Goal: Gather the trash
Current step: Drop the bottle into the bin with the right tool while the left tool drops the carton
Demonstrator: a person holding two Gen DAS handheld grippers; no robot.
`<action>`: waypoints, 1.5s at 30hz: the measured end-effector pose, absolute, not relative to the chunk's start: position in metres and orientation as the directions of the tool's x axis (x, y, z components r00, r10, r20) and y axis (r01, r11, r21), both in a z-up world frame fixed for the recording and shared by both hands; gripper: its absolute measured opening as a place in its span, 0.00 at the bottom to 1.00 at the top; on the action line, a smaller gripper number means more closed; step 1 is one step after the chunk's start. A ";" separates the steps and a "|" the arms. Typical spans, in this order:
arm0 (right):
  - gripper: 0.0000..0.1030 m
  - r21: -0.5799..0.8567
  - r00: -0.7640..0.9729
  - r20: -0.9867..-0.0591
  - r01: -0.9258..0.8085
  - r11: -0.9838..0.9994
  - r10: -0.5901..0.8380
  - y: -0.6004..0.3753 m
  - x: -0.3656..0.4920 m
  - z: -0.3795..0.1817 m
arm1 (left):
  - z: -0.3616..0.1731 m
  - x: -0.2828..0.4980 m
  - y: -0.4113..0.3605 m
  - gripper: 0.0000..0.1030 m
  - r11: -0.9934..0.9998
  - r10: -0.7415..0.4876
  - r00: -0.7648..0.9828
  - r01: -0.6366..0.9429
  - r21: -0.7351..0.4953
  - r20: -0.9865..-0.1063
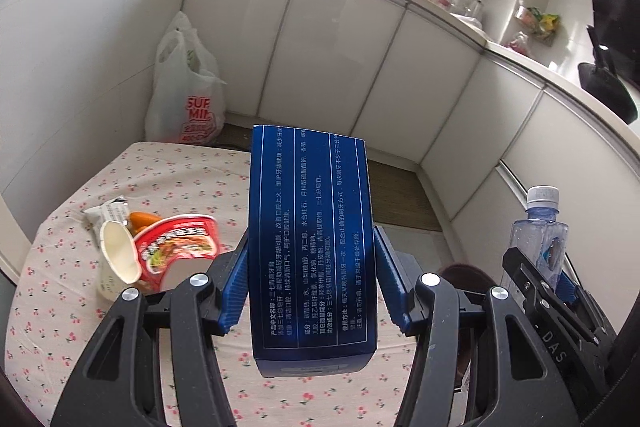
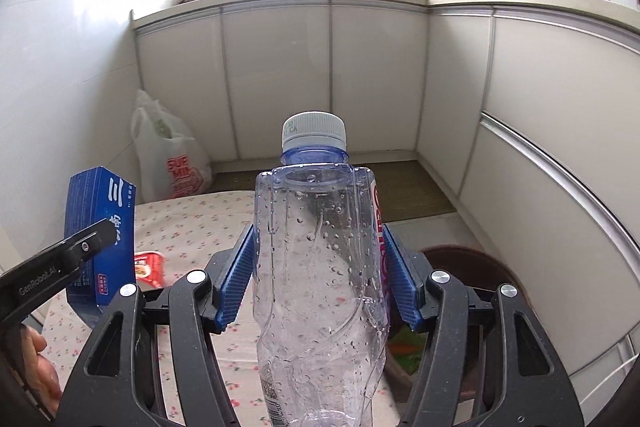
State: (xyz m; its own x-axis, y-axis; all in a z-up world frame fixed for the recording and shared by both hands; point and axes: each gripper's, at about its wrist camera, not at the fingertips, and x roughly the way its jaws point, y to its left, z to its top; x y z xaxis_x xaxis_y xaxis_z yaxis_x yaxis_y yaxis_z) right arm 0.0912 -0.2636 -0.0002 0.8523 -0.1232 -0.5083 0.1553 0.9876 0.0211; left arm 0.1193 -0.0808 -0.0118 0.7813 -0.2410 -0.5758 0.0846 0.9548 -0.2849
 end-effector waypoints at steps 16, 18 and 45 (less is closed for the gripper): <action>0.57 0.017 0.813 -0.489 0.372 0.928 -0.317 -0.348 0.075 -0.006 | -0.020 0.121 -0.175 0.54 0.932 -0.346 0.743 0.205 -0.298 -0.572; 0.57 0.024 0.797 -0.500 0.405 0.914 -0.340 -0.366 0.075 -0.010 | -0.023 0.122 -0.189 0.54 0.930 -0.357 0.735 0.219 -0.296 -0.576; 0.74 0.189 0.681 -0.592 0.636 0.748 -0.430 -0.484 0.062 -0.040 | -0.057 0.135 -0.315 0.54 0.903 -0.425 0.640 0.352 -0.247 -0.640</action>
